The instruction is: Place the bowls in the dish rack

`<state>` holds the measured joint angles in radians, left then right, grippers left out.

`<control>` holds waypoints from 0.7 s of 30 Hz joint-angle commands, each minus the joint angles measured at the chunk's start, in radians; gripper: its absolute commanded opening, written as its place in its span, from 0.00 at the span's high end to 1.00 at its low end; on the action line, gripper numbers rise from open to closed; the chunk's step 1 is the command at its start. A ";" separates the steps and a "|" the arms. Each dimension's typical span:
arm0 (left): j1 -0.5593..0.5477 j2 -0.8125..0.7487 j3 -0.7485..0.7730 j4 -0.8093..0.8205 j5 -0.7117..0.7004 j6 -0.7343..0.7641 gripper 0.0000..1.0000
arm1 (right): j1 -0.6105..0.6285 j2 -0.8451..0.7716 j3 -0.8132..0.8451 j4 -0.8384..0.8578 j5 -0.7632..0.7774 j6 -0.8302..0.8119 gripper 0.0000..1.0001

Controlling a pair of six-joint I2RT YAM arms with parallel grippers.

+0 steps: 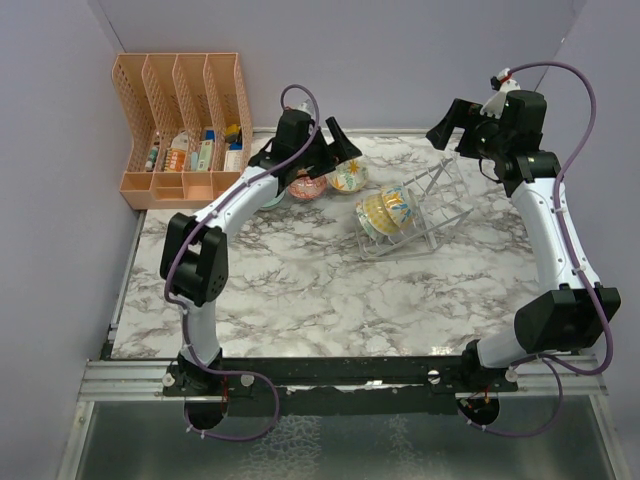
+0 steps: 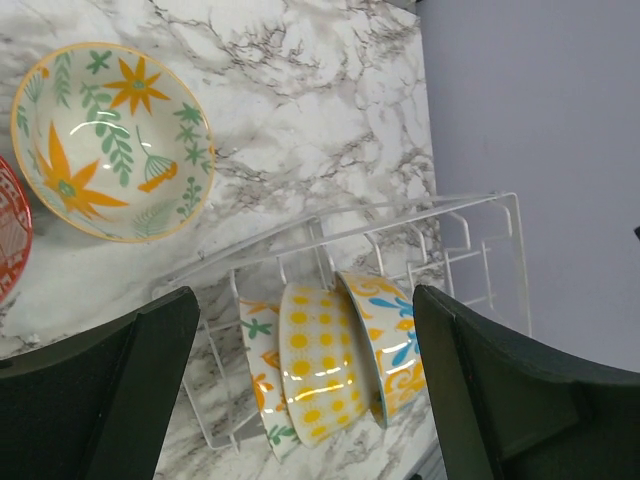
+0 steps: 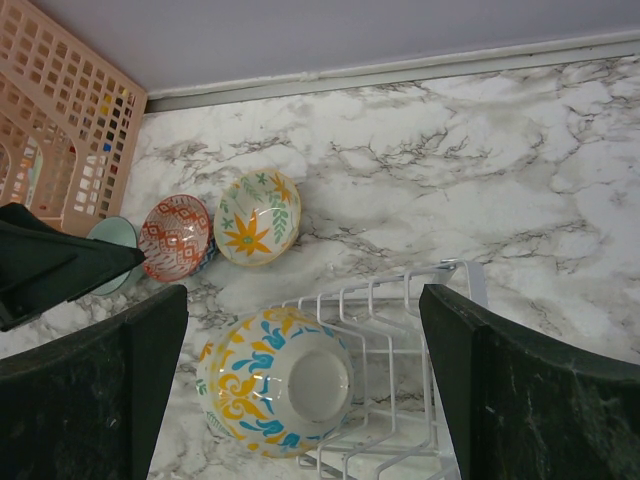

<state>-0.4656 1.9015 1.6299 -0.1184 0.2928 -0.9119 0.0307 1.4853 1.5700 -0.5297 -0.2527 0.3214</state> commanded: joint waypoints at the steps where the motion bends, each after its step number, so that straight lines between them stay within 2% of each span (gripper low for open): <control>1: 0.004 0.079 0.109 -0.080 -0.018 0.081 0.11 | -0.006 0.011 0.046 0.003 -0.014 -0.001 0.01; 9: -0.010 0.010 -0.095 0.135 0.113 -0.144 0.14 | -0.006 0.016 0.040 -0.001 -0.004 -0.007 0.01; 11: -0.010 0.004 -0.111 0.163 0.116 -0.145 0.15 | -0.006 0.017 0.037 0.002 -0.006 -0.005 0.01; 14: -0.007 0.056 -0.020 0.111 0.074 -0.046 0.15 | -0.006 0.025 0.032 0.007 -0.017 -0.001 0.01; 18: -0.008 0.212 0.238 -0.032 0.040 0.117 0.16 | -0.006 0.029 0.031 0.009 -0.023 0.002 0.01; 21: -0.008 0.273 0.317 -0.082 0.005 0.207 0.17 | -0.006 0.026 0.038 0.002 -0.017 0.001 0.01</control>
<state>-0.4717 2.1014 1.8454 -0.1085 0.3477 -0.8700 0.0307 1.5032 1.5852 -0.5304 -0.2554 0.3210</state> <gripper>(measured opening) 0.842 0.994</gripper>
